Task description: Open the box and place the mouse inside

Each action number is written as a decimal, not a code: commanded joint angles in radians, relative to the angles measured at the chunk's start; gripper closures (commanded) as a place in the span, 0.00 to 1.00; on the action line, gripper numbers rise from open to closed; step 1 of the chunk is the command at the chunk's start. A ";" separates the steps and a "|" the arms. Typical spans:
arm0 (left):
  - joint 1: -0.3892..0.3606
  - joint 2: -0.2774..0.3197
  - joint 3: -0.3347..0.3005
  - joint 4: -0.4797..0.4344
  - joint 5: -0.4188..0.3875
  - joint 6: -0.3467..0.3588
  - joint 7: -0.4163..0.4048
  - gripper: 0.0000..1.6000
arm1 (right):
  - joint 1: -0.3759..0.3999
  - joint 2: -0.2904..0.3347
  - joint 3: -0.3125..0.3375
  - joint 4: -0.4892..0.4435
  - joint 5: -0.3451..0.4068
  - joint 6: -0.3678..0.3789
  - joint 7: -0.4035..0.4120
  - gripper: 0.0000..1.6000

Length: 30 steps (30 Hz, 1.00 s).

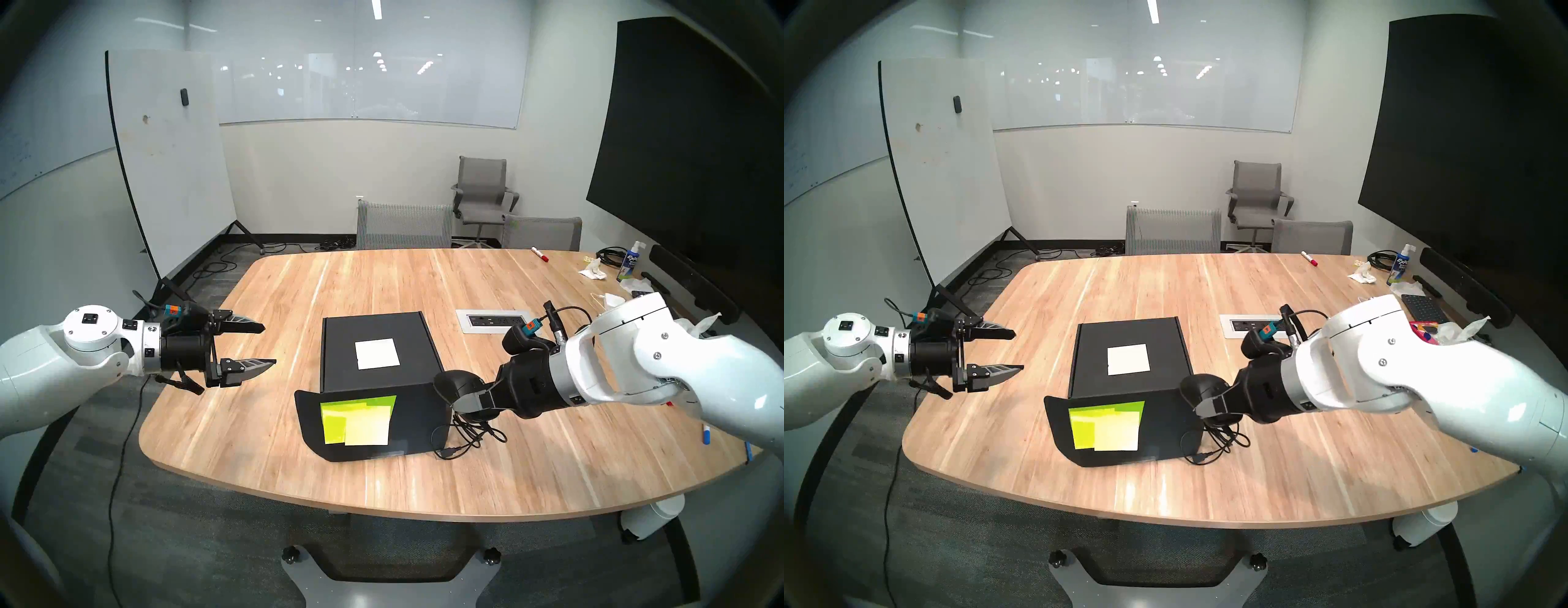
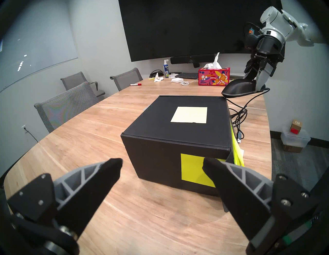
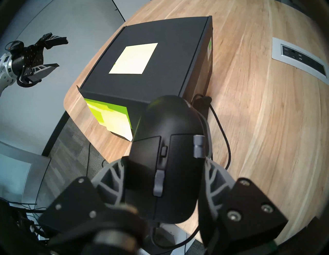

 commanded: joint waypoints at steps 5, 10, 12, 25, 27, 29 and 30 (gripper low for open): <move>-0.013 0.002 -0.012 0.000 -0.006 -0.007 -0.002 0.00 | -0.007 0.036 0.006 -0.062 0.089 -0.033 -0.076 1.00; -0.013 0.002 -0.012 0.000 -0.006 -0.007 -0.002 0.00 | -0.022 0.035 -0.001 -0.059 0.077 -0.050 -0.076 1.00; -0.013 0.002 -0.011 0.000 -0.006 -0.007 -0.002 0.00 | -0.026 0.033 -0.003 -0.053 0.074 -0.053 -0.073 1.00; -0.014 0.002 -0.010 0.000 -0.006 -0.007 -0.002 0.00 | -0.056 0.064 -0.008 -0.054 0.084 -0.090 -0.075 1.00; -0.014 0.002 -0.010 0.000 -0.006 -0.007 -0.002 0.00 | -0.073 0.090 -0.012 -0.063 0.072 -0.120 -0.070 1.00; -0.015 0.002 -0.010 0.000 -0.006 -0.007 -0.002 0.00 | -0.083 0.102 -0.015 -0.066 0.055 -0.137 -0.060 1.00; -0.015 0.002 -0.010 0.000 -0.006 -0.007 -0.002 0.00 | -0.087 0.107 -0.016 -0.064 0.051 -0.142 -0.057 1.00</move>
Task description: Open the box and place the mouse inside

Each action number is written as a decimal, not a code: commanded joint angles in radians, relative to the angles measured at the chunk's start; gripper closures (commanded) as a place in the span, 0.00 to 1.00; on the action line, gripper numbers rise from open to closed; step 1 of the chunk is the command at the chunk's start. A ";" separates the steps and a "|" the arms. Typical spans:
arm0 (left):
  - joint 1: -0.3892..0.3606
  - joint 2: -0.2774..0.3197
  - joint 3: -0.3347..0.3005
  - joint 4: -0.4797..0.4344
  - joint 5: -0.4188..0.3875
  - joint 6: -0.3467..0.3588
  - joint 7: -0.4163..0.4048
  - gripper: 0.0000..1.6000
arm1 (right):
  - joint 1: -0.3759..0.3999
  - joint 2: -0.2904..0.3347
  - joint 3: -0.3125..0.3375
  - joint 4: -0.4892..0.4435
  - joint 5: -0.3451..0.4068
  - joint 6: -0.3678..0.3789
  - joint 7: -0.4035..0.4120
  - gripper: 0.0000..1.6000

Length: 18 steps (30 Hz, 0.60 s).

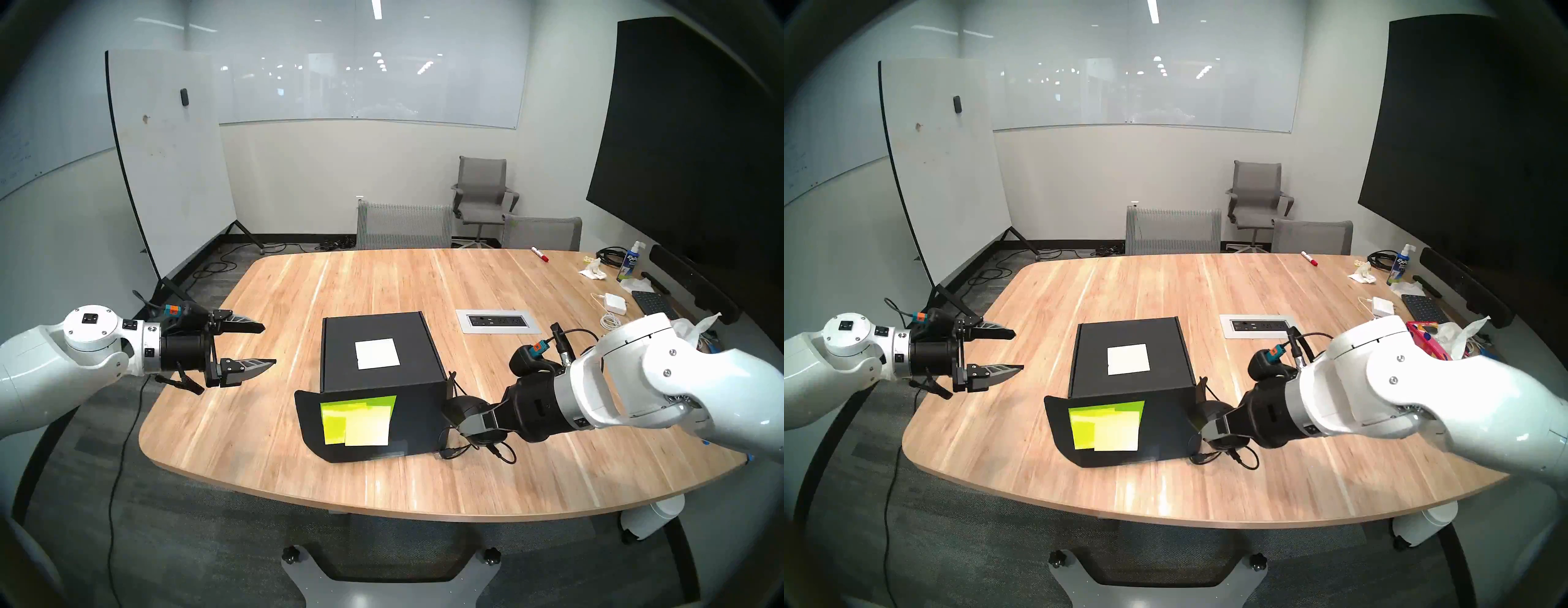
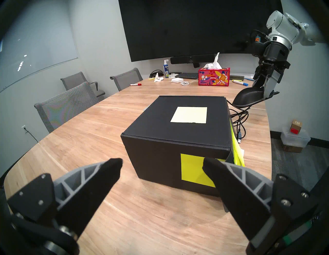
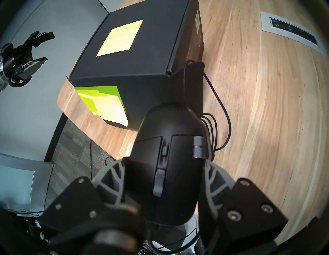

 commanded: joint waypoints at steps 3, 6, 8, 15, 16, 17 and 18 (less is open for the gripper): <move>-0.012 0.002 -0.012 0.000 -0.005 -0.007 -0.002 0.00 | -0.033 0.062 -0.008 -0.006 -0.039 -0.071 0.011 1.00; -0.013 0.002 -0.012 0.000 -0.005 -0.007 -0.002 0.00 | -0.040 0.075 -0.011 -0.005 -0.046 -0.087 -0.001 1.00; -0.013 0.002 -0.012 0.000 -0.005 -0.007 -0.002 0.00 | -0.043 0.080 -0.010 -0.004 -0.048 -0.095 -0.016 1.00; -0.013 0.002 -0.011 0.000 -0.005 -0.007 -0.002 0.00 | -0.060 0.094 0.002 0.026 -0.076 -0.100 0.008 1.00; -0.013 0.002 -0.011 0.000 -0.005 -0.007 -0.002 0.00 | -0.063 0.095 0.001 0.037 -0.089 -0.098 0.022 1.00; -0.014 0.002 -0.011 0.000 -0.005 -0.007 -0.002 0.00 | -0.064 0.097 0.000 0.048 -0.099 -0.097 0.037 1.00; -0.014 0.002 -0.011 0.000 -0.005 -0.007 -0.002 0.00 | -0.064 0.098 -0.001 0.059 -0.111 -0.096 0.052 1.00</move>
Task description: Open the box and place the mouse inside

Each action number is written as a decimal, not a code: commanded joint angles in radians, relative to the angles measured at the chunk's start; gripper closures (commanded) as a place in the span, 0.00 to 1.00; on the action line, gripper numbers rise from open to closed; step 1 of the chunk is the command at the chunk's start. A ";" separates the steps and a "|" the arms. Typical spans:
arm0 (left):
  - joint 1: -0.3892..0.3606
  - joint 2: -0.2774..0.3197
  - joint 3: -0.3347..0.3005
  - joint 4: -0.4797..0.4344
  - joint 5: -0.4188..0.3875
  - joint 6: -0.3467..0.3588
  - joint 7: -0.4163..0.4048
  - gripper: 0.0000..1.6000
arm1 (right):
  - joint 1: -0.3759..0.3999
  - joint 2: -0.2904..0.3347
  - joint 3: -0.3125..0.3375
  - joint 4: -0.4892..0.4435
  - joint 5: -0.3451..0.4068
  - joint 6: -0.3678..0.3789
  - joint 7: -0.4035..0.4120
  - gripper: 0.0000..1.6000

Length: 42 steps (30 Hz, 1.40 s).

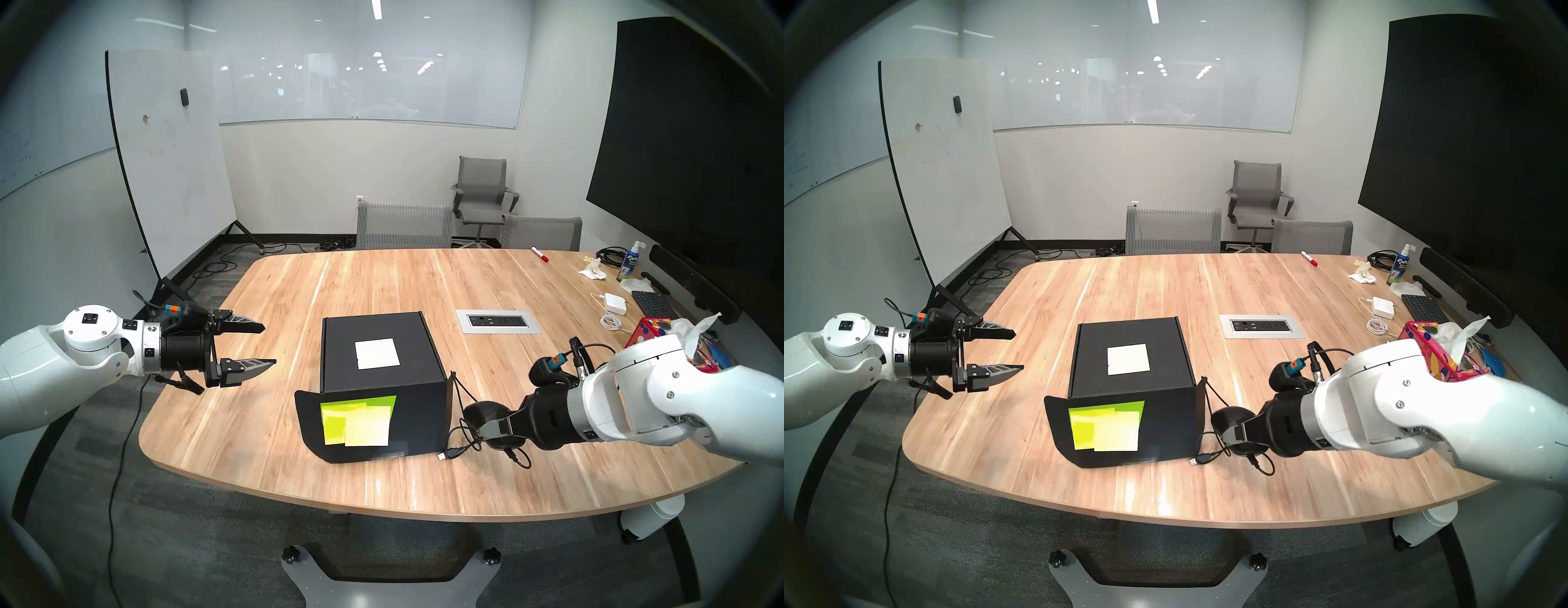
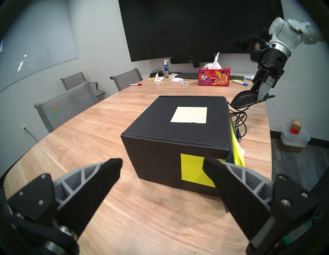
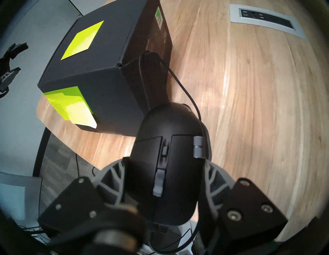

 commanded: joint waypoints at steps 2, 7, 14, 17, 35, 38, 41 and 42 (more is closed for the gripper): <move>-0.012 0.002 -0.012 0.000 -0.005 -0.006 -0.002 0.00 | 0.002 0.025 0.010 0.052 -0.049 -0.003 0.076 1.00; -0.013 0.002 -0.012 0.000 -0.005 -0.006 -0.002 0.00 | 0.008 0.005 0.014 0.151 -0.121 0.029 0.167 1.00; -0.013 0.002 -0.011 -0.001 -0.005 -0.006 -0.001 0.00 | 0.022 -0.038 0.019 0.266 -0.205 0.062 0.254 1.00; -0.014 0.002 -0.010 -0.001 -0.005 -0.006 -0.001 0.00 | 0.039 -0.083 0.025 0.347 -0.261 0.094 0.301 1.00; -0.016 0.003 -0.007 -0.001 -0.005 -0.006 0.000 0.00 | 0.143 -0.312 0.004 0.629 -0.500 0.186 0.522 1.00; -0.016 0.003 -0.007 -0.001 -0.005 -0.006 0.001 0.00 | 0.156 -0.327 -0.004 0.649 -0.519 0.188 0.542 1.00; -0.017 0.003 -0.006 -0.001 -0.005 -0.006 0.001 0.00 | 0.177 -0.369 -0.012 0.700 -0.561 0.207 0.575 1.00; -0.017 0.003 -0.006 -0.001 -0.005 -0.006 0.001 0.00 | 0.180 -0.384 -0.012 0.716 -0.572 0.214 0.579 1.00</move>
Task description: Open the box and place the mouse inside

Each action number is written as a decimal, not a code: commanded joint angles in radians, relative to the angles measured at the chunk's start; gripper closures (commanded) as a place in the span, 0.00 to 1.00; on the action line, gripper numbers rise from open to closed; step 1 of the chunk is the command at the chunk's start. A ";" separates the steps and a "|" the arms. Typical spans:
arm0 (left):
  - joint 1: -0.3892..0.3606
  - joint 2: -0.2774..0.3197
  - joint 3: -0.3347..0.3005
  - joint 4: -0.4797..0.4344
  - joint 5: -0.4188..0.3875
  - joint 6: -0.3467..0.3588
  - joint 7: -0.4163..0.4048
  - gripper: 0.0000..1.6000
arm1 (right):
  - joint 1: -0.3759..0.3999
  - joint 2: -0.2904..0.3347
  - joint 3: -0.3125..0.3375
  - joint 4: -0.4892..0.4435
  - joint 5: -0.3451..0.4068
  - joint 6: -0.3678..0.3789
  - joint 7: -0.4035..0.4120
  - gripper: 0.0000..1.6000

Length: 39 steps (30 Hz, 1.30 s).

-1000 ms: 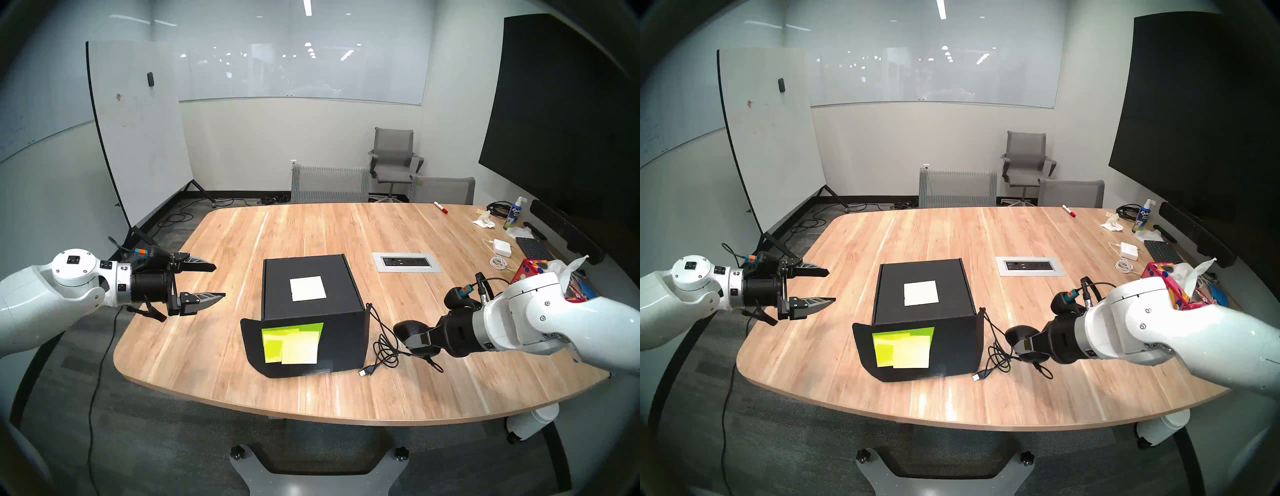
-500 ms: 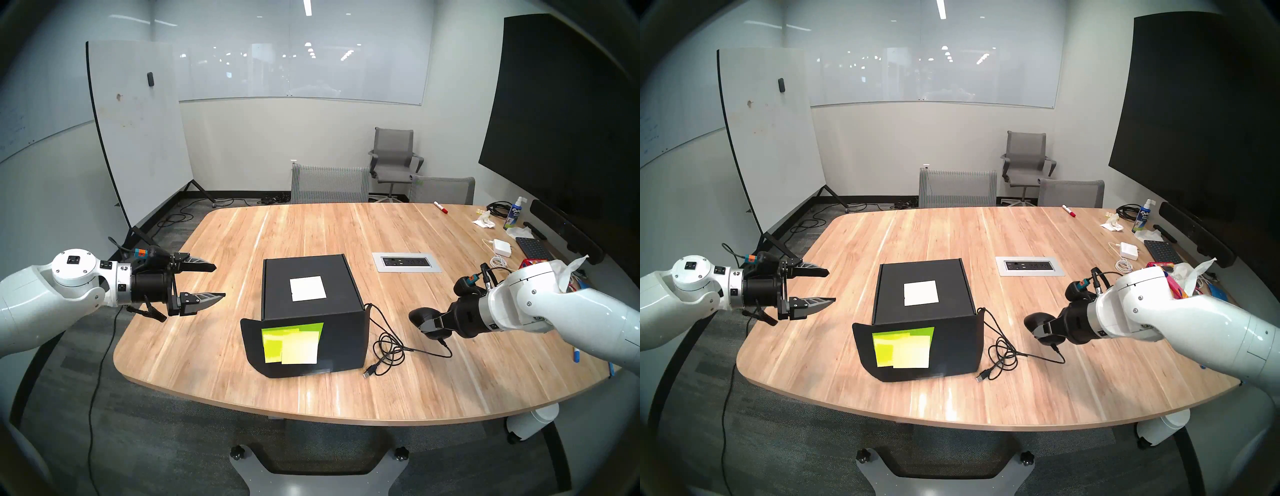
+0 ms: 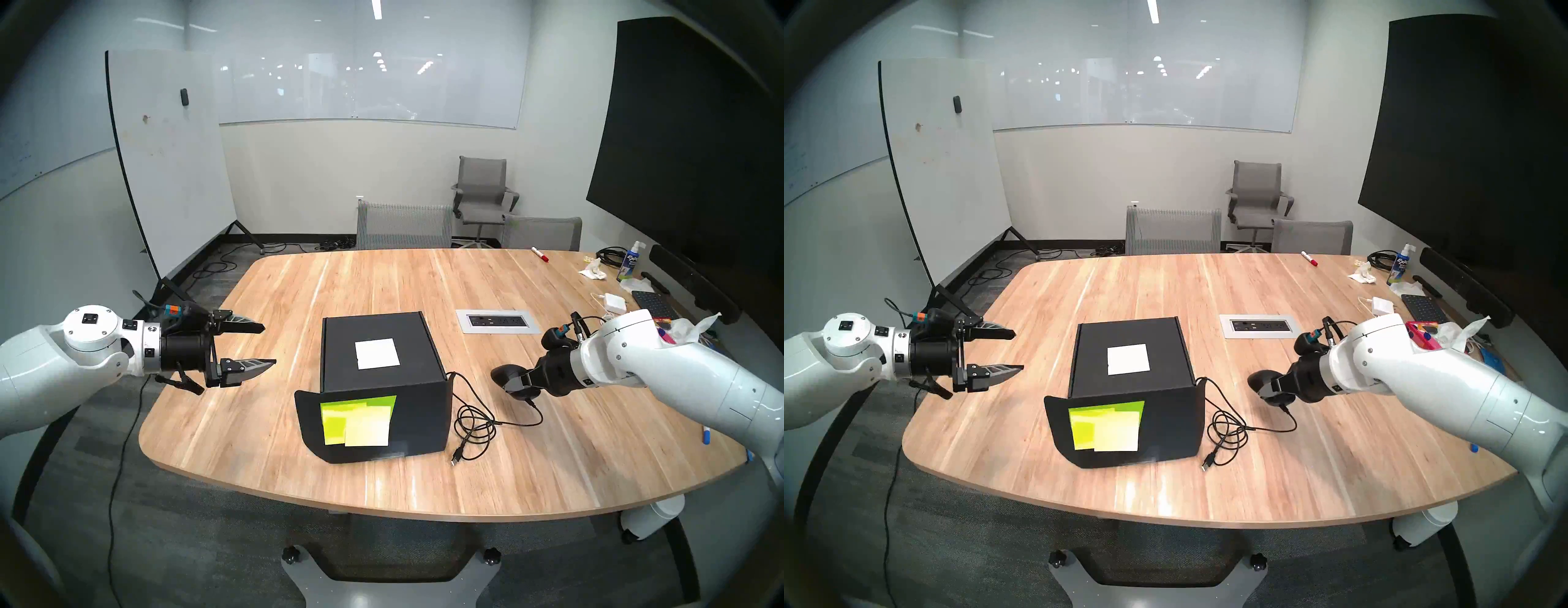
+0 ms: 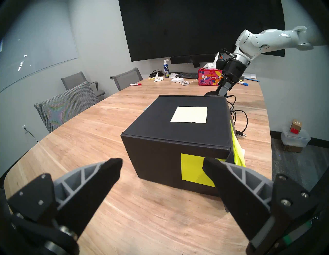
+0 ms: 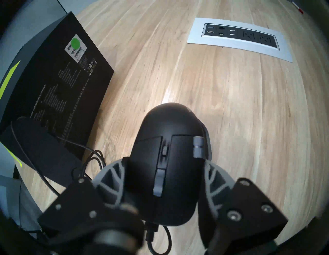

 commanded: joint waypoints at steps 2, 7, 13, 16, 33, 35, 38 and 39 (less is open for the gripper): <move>-0.013 0.002 -0.012 -0.001 -0.005 -0.006 -0.001 0.00 | 0.087 -0.131 -0.007 0.108 -0.092 0.027 0.078 1.00; -0.013 0.002 -0.011 -0.001 -0.005 -0.006 -0.002 0.00 | 0.105 -0.176 -0.028 0.173 -0.164 0.017 0.116 1.00; -0.014 0.002 -0.010 -0.001 -0.006 -0.007 -0.002 0.00 | 0.125 -0.231 -0.055 0.244 -0.256 -0.004 0.134 1.00; -0.015 0.002 -0.010 -0.001 -0.006 -0.007 -0.002 0.00 | 0.131 -0.251 -0.061 0.265 -0.276 -0.013 0.148 1.00; -0.017 0.002 -0.007 0.000 -0.007 -0.008 -0.003 0.00 | 0.109 -0.276 -0.060 0.265 -0.310 -0.059 0.214 0.00; -0.017 0.002 -0.007 0.000 -0.007 -0.008 -0.003 0.00 | 0.105 -0.270 -0.056 0.251 -0.305 -0.053 0.205 0.00; -0.018 0.002 -0.007 0.000 -0.007 -0.008 -0.003 0.00 | 0.102 -0.264 -0.050 0.235 -0.300 -0.046 0.193 0.00; -0.018 0.002 -0.007 0.000 -0.007 -0.008 -0.003 0.00 | 0.102 -0.262 -0.048 0.228 -0.298 -0.042 0.187 0.00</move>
